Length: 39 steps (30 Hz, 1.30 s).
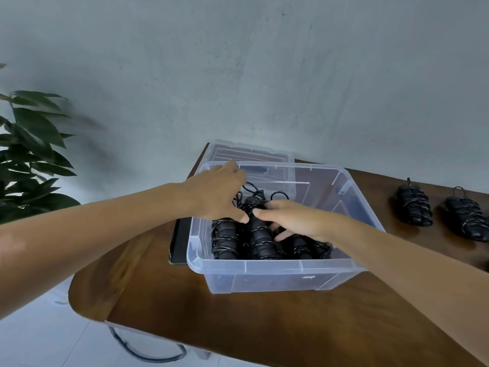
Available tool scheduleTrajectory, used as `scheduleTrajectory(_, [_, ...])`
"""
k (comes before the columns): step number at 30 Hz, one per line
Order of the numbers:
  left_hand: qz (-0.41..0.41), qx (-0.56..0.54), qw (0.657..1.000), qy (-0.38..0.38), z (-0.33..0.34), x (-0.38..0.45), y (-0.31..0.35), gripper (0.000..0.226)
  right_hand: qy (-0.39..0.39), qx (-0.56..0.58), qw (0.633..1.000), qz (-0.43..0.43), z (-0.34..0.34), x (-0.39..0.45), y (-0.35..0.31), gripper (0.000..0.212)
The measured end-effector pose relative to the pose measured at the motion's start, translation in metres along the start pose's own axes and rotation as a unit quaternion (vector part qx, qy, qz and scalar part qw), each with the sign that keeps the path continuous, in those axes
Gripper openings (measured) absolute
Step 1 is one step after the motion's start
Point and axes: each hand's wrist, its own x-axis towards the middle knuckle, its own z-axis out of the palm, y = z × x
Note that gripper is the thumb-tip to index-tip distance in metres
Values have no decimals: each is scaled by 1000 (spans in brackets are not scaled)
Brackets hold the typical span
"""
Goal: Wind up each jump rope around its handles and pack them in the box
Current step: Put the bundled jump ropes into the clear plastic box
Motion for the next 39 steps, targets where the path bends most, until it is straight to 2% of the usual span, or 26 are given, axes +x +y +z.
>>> scheduleTrajectory(6, [41, -40, 997, 49, -17, 18, 19, 59, 53, -41, 998, -14, -28, -17, 0, 47])
scheduleTrajectory(11, [69, -47, 993, 88, -23, 47, 56, 41, 153, 12, 986, -65, -68, -48, 7, 20])
scheduleTrajectory(18, [95, -118, 983, 104, -25, 109, 133, 30, 284, 67, 953, -83, -139, -94, 64, 21])
scheduleTrajectory(27, [81, -204, 974, 50, -6, 213, 241, 23, 313, 86, 946, -6, -231, -133, 196, 22])
scheduleTrajectory(35, [41, -163, 985, -30, 22, 301, 321, 36, 356, 56, 932, 46, -310, -142, 312, 21])
scheduleTrajectory(39, [5, -154, 987, -51, 44, 342, 348, 47, 407, 34, 911, 55, -341, -142, 354, 20])
